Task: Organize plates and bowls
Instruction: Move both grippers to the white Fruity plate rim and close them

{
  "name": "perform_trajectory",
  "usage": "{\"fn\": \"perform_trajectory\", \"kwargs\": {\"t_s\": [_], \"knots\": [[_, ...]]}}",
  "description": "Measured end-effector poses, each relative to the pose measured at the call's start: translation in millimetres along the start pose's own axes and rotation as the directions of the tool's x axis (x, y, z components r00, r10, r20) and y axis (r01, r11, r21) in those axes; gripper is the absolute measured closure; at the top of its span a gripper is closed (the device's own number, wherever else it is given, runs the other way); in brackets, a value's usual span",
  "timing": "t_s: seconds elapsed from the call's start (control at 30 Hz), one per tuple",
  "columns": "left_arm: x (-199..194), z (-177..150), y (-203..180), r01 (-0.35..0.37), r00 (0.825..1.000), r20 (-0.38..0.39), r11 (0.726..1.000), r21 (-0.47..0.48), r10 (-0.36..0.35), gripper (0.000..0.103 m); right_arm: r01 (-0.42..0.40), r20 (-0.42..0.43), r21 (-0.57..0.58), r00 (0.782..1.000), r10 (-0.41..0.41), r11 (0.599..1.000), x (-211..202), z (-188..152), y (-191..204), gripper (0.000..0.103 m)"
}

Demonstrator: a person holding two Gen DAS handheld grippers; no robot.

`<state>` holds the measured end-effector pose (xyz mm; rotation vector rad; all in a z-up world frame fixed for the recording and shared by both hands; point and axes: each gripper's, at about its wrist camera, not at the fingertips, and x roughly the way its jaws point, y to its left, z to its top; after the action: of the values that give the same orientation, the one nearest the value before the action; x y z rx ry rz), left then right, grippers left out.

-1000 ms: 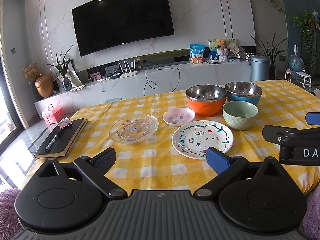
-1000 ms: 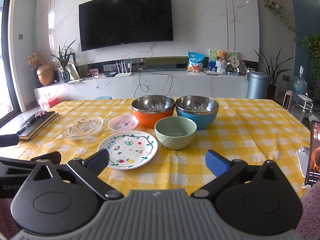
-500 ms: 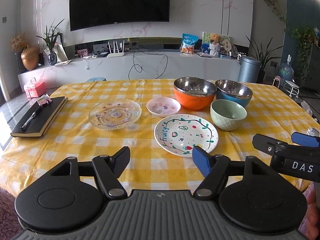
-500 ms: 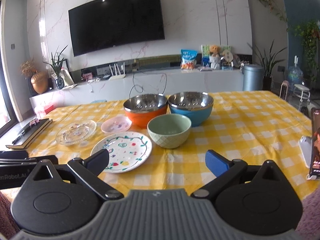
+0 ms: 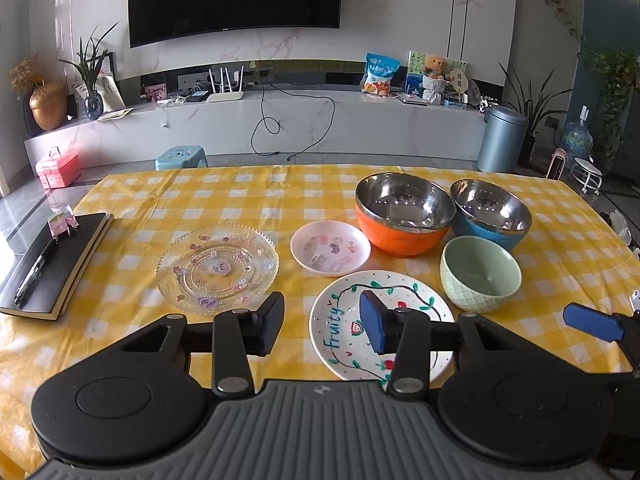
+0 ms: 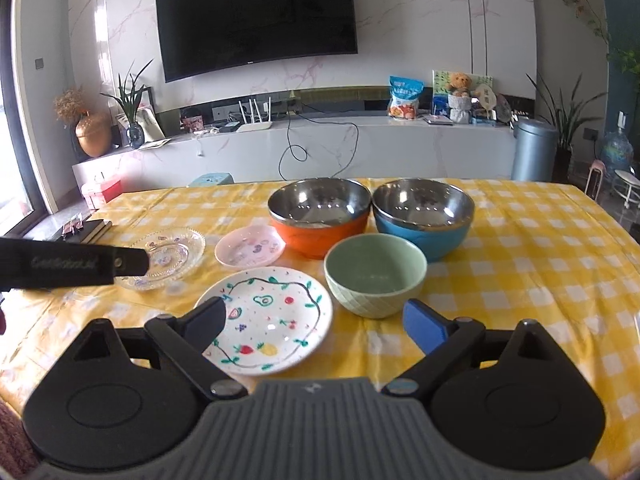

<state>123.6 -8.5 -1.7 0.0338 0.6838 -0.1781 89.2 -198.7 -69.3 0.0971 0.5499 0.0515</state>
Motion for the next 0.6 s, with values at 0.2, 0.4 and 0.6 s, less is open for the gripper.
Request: {"fn": "perform_trajectory", "kwargs": {"t_s": [0.2,0.4,0.6], "knots": [[30,-12,11,0.043,0.998,-0.04,0.998,-0.051,-0.045,0.062,-0.092,-0.084,0.091,0.991,0.1,0.992,39,-14,-4,0.045],[58,-28,23,0.091,0.989,-0.1,0.985,-0.147,-0.106,0.067,-0.052,-0.113,0.128,0.991,0.067,0.99,65,-22,-13,0.064],[76,-38,27,0.125,0.983,-0.109,0.969,-0.212,-0.15,0.071,-0.071,-0.091,0.24,0.991,0.095,0.968,78,-26,-27,0.074]]}}
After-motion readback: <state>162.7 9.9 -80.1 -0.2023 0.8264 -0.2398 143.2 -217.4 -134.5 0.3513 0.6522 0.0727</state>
